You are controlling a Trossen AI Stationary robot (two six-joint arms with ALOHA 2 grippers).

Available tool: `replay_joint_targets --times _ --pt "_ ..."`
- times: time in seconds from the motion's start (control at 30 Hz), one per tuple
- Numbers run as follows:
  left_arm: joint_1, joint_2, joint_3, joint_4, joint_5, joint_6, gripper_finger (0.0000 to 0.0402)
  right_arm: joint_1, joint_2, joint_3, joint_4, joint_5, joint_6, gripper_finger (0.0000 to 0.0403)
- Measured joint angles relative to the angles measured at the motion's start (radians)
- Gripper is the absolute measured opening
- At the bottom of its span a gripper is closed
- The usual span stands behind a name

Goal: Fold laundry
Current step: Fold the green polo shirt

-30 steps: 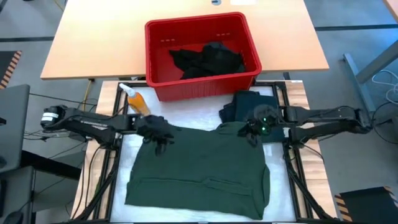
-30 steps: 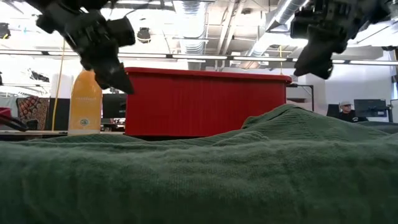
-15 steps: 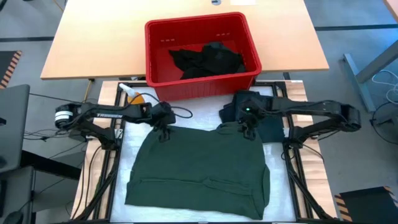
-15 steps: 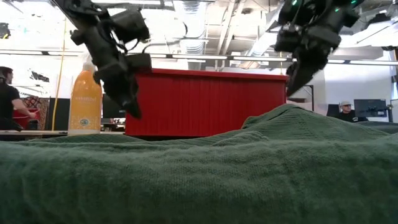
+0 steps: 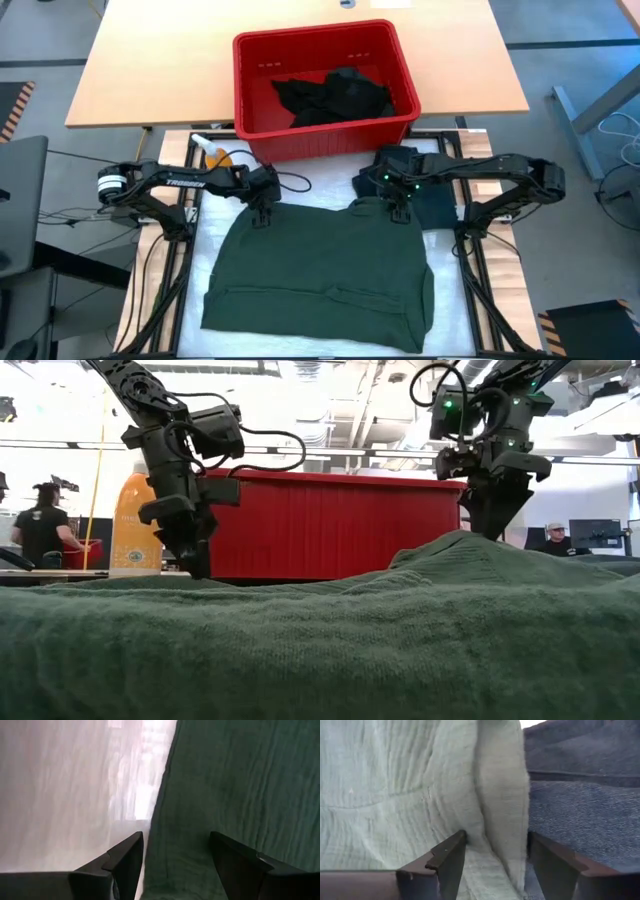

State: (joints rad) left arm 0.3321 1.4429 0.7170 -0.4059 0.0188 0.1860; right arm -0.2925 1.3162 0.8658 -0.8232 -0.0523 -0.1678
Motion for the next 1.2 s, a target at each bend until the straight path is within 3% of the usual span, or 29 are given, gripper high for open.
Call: replay_joint_targets --times 0.13,0.47,0.6,0.8,0.97,1.2 --pt "0.0 0.0 0.0 -0.045 -0.002 -0.011 0.0215 0.011 0.011 0.0 -0.015 0.001 -0.001 0.02" --pt "0.01 0.0 0.0 -0.057 -0.062 -0.033 0.0138 0.019 0.012 0.0 -0.033 -0.015 0.001 0.0023" --pt "0.02 -0.001 -0.014 -0.047 -0.005 -0.049 0.0096 0.025 0.01 0.0 -0.034 -0.046 0.01 0.0023" --pt "0.019 -0.005 -0.076 -0.037 0.002 -0.125 0.0009 0.069 0.01 0.0 -0.038 -0.051 0.038 0.0032" --pt "0.019 -0.029 -0.069 -0.054 -0.041 -0.138 0.0001 0.119 0.01 0.047 -0.086 -0.038 0.059 0.0024" --pt "-0.006 -0.138 0.004 -0.12 -0.045 -0.146 0.0 0.226 0.01 0.213 -0.232 -0.03 0.18 0.0024"
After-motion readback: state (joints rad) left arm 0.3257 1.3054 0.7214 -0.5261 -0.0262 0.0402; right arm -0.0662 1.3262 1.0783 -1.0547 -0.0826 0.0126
